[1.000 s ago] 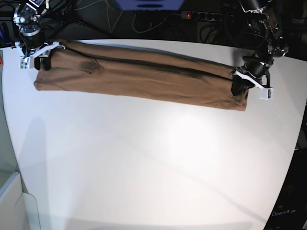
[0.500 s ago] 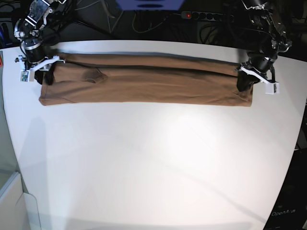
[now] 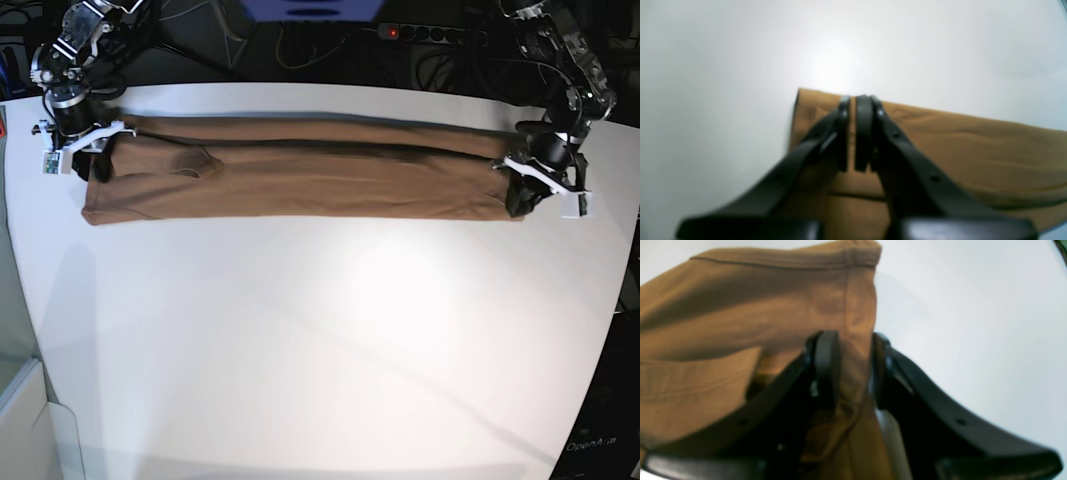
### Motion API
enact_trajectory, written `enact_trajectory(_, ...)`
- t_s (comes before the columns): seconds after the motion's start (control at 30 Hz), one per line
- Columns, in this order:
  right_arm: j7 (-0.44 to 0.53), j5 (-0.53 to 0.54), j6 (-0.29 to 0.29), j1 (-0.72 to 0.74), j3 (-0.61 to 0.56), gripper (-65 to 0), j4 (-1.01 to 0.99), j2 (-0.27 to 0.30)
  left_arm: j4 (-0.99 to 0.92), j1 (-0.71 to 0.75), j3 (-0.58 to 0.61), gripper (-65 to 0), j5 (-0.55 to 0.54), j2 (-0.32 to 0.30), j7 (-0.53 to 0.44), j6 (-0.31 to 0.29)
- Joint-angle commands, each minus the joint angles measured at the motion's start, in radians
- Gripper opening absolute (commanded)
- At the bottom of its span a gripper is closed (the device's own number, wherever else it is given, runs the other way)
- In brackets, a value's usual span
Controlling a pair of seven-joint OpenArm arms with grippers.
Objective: Fold the T-shirt properly
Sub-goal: 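Open the left gripper and release the strip's hem end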
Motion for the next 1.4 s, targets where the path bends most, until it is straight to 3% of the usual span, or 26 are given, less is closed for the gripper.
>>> enact_trajectory(0.0, -0.083, -0.062, -0.009, -0.011, 0.001, -47.7, -0.006, 0.002, 0.031, -0.001, -0.006, -62.4, -0.019, -0.003, -0.020, -0.008)
enact_trajectory(0.3, -0.084, -0.062, -0.009, -0.009, 0.001, -47.7, -0.006, 0.002, 0.028, 0.013, -0.193, -60.5, -0.017, -0.015, 0.214, -0.032)
enact_trajectory(0.5, -0.083, -0.062, -0.009, -0.011, 0.001, -47.7, -0.006, 0.002, -0.047, -0.006, -0.269, -37.0, -0.014, -0.054, 0.262, -0.032)
enact_trajectory(0.6, -0.083, -0.062, -0.009, -0.011, 0.001, -47.7, -0.006, 0.002, -0.054, -0.026, -0.267, -31.9, -0.011, -0.063, 0.267, -0.032)
enact_trajectory(1.07, -0.084, -0.064, -0.009, -0.013, 0.000, -47.7, -0.007, 0.002, -0.059, -0.092, -0.147, -32.0, -0.007, -0.061, 0.271, -0.032)
enact_trajectory(1.37, -0.084, -0.064, -0.009, -0.013, 0.000, -47.7, -0.007, 0.002, -0.243, -0.115, -0.146, -32.0, -0.007, -0.086, 0.262, -0.032)
